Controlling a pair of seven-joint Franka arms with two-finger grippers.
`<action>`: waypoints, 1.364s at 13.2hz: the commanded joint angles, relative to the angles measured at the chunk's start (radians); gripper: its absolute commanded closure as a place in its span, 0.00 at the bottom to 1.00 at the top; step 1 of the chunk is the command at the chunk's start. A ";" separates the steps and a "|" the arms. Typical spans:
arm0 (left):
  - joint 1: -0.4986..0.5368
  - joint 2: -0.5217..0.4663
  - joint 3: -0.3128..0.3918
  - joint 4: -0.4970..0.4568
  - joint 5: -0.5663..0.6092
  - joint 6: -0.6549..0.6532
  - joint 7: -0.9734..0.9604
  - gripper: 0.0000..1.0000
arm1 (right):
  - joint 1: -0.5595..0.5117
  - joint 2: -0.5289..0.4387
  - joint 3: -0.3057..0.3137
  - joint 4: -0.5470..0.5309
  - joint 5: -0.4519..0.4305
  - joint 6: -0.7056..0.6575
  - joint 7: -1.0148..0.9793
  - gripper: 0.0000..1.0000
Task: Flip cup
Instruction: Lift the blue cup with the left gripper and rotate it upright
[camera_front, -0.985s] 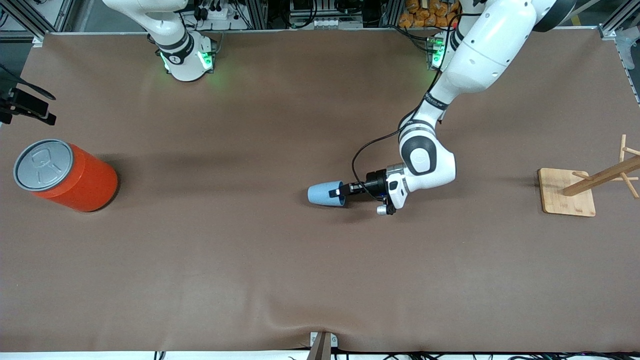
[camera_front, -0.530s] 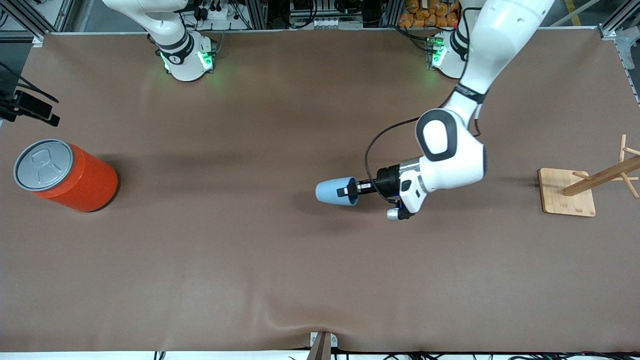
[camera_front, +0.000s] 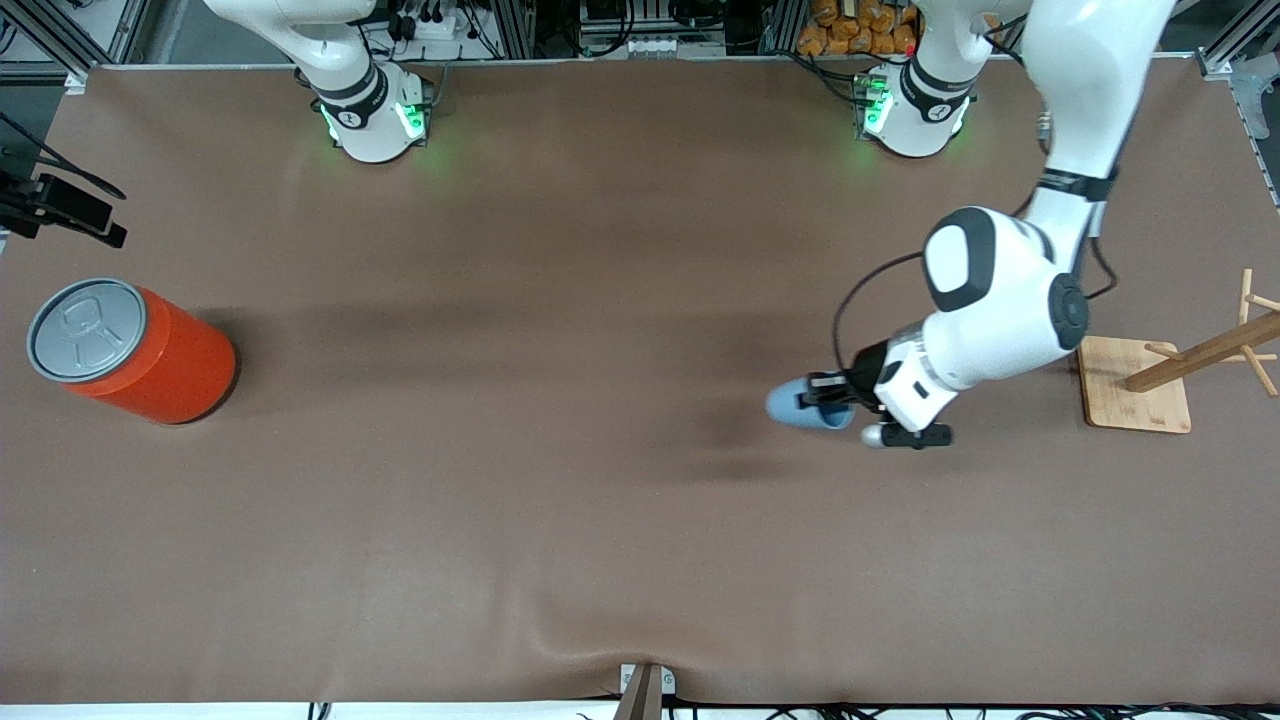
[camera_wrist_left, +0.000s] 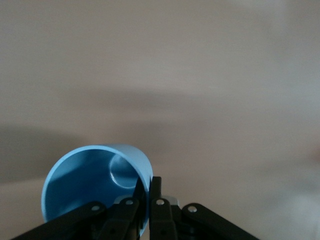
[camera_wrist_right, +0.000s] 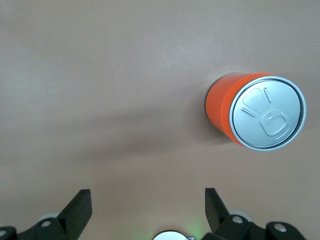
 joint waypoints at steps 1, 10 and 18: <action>0.054 -0.085 -0.006 -0.098 0.171 -0.011 -0.026 1.00 | 0.016 -0.026 0.002 -0.015 -0.011 0.013 0.018 0.00; 0.126 -0.099 -0.007 -0.226 0.529 0.003 -0.215 1.00 | 0.033 -0.014 0.000 0.001 -0.006 0.040 0.001 0.00; 0.148 -0.020 -0.007 -0.215 0.566 0.106 -0.218 0.92 | 0.041 -0.015 0.000 0.004 0.000 0.042 0.001 0.00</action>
